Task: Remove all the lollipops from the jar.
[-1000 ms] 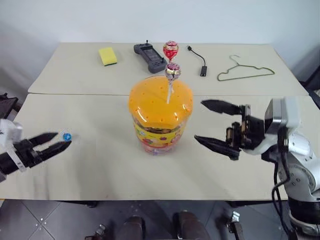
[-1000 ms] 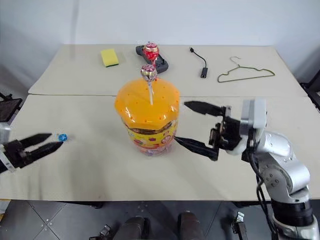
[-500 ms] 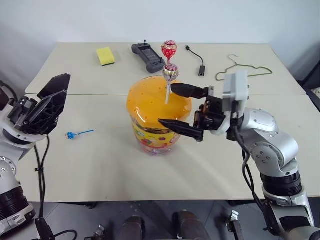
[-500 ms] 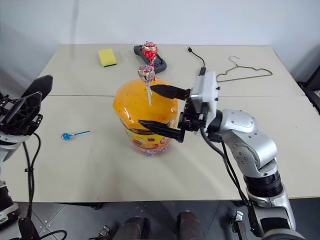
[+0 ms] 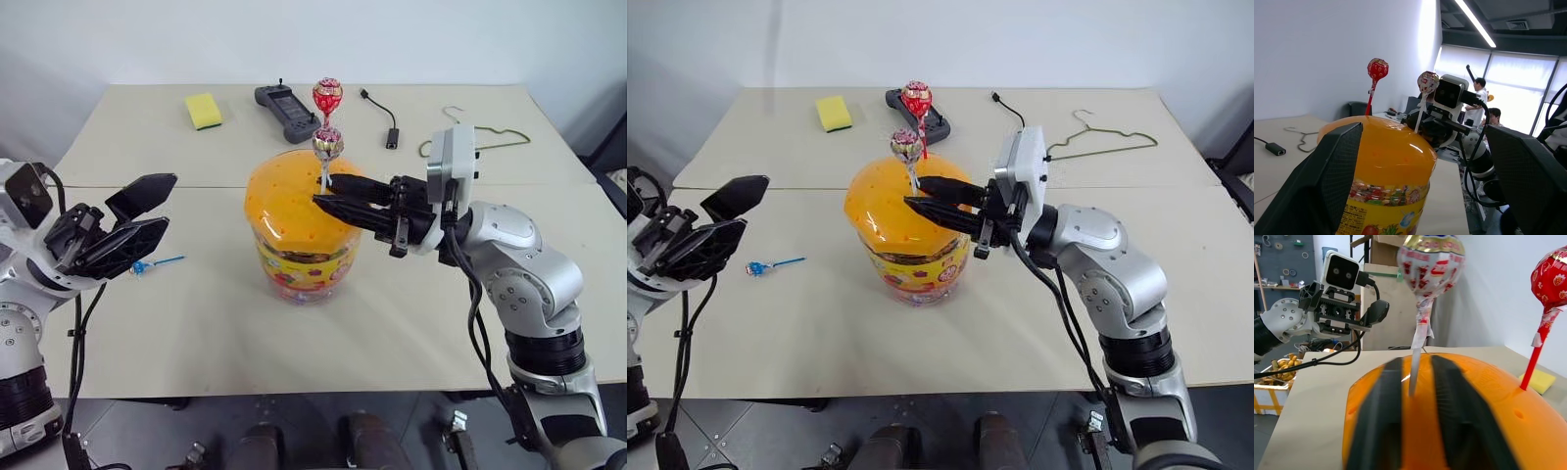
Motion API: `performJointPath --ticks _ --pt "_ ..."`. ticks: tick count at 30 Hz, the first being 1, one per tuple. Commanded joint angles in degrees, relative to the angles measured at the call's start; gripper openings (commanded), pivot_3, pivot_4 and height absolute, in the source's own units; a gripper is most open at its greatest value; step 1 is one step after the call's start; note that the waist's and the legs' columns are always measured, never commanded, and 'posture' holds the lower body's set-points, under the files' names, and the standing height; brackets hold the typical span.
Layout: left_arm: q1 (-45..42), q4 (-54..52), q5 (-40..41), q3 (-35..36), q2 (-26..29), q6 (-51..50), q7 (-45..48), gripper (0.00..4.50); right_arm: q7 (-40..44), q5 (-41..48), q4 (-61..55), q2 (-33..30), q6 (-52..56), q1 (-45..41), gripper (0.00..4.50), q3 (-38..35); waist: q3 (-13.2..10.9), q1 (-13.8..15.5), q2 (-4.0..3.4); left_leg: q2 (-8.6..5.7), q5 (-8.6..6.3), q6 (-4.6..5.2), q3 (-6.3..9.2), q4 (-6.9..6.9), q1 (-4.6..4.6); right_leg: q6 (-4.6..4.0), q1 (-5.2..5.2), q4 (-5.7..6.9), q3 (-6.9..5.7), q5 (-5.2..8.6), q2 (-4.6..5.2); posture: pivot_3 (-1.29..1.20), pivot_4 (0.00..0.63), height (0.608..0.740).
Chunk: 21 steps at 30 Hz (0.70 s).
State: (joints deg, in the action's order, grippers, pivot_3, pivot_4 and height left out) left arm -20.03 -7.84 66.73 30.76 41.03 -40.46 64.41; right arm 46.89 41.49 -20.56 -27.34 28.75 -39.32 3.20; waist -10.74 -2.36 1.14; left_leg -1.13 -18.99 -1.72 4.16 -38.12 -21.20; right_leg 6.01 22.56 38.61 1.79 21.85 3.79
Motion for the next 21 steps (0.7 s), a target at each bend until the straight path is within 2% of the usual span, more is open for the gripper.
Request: performJointPath --ticks 1,5,7,9,11,12,14,16,18,21 --pt "-1.43 0.09 1.06 0.28 -0.77 1.06 -0.45 4.25 0.63 0.86 0.29 1.42 -1.13 -0.73 0.07 -1.62 0.00 0.01 0.00 0.00 0.00 0.00 0.00 0.00 0.00 0.00 0.00 0.00 0.00 0.00 0.00 0.00 0.150 0.740" --pt "-1.74 -0.53 0.66 -1.04 -0.92 0.60 0.60 4.25 -0.55 8.78 1.67 4.02 -1.50 -1.89 0.07 -9.54 0.00 0.06 0.00 0.00 0.00 0.00 0.00 -0.01 -0.03 0.00 0.02 0.01 -0.01 0.00 0.00 0.00 0.150 0.740" --pt "-1.51 -1.19 -2.35 -3.57 0.89 1.30 3.64 4.25 -0.36 12.12 3.04 1.68 0.31 -2.63 0.07 -13.84 -0.01 0.23 -0.01 -0.02 0.00 0.00 0.01 -0.01 -0.05 0.00 0.02 0.00 -0.02 0.00 0.02 0.00 0.150 0.740" --pt "-2.33 -1.08 -4.91 -6.05 3.29 1.98 6.97 4.25 0.51 16.42 5.88 -4.75 5.45 -3.09 0.07 -19.32 -0.03 0.59 -0.03 -0.03 -0.01 0.01 0.01 0.00 -0.08 0.00 0.01 -0.09 -0.03 0.00 0.03 0.00 0.150 0.740" --pt "-2.47 -0.98 -8.12 -8.80 6.07 3.24 11.04 4.25 3.88 17.18 9.06 -14.78 11.91 -0.81 0.07 -22.16 -0.04 1.32 -0.06 -0.08 -0.01 0.05 0.10 -0.02 -0.20 0.00 0.00 -0.26 -0.12 0.00 0.10 0.00 0.150 0.740" --pt "-2.32 -0.91 -9.39 -9.90 7.09 3.85 12.70 4.25 5.78 15.88 10.18 -18.94 13.32 0.92 0.07 -22.27 -0.04 1.54 -0.06 -0.10 -0.02 0.09 0.11 0.03 -0.21 0.00 -0.03 -0.38 -0.13 0.00 0.13 0.00 0.150 0.740" --pt "-1.16 -0.90 -12.53 -12.38 9.46 5.83 17.28 4.25 13.20 6.24 12.80 -31.11 11.66 10.81 0.07 -20.26 -0.03 1.91 -0.09 -0.09 -0.06 0.15 0.07 0.18 -0.20 0.01 -0.10 -0.65 -0.11 0.00 0.13 0.00 0.150 0.740" --pt "-0.13 -0.83 -15.35 -14.15 10.96 8.24 20.65 4.25 17.38 -0.42 15.08 -38.72 8.85 18.64 0.07 -19.16 -0.03 2.11 -0.09 -0.07 -0.16 0.29 0.02 0.26 -0.21 0.01 -0.08 -0.73 -0.12 0.00 0.09 0.00 0.150 0.740" --pt "0.43 -0.72 -17.07 -14.83 11.26 10.36 22.37 4.25 19.10 -5.57 16.99 -42.50 5.13 23.60 0.07 -18.50 -0.11 1.89 -0.21 -0.09 -0.24 0.42 -0.18 0.22 -0.29 0.03 0.00 -0.75 -0.01 -0.01 0.07 0.00 0.150 0.740" --pt "0.95 -0.22 -18.35 -14.68 10.63 12.03 22.41 4.25 15.36 -17.05 22.80 -44.54 -3.84 28.77 0.07 -17.35 -0.19 1.02 -0.35 -0.08 -0.26 0.47 -0.43 0.06 -0.30 0.19 0.02 -0.72 0.10 -0.09 0.08 0.00 0.150 0.740"
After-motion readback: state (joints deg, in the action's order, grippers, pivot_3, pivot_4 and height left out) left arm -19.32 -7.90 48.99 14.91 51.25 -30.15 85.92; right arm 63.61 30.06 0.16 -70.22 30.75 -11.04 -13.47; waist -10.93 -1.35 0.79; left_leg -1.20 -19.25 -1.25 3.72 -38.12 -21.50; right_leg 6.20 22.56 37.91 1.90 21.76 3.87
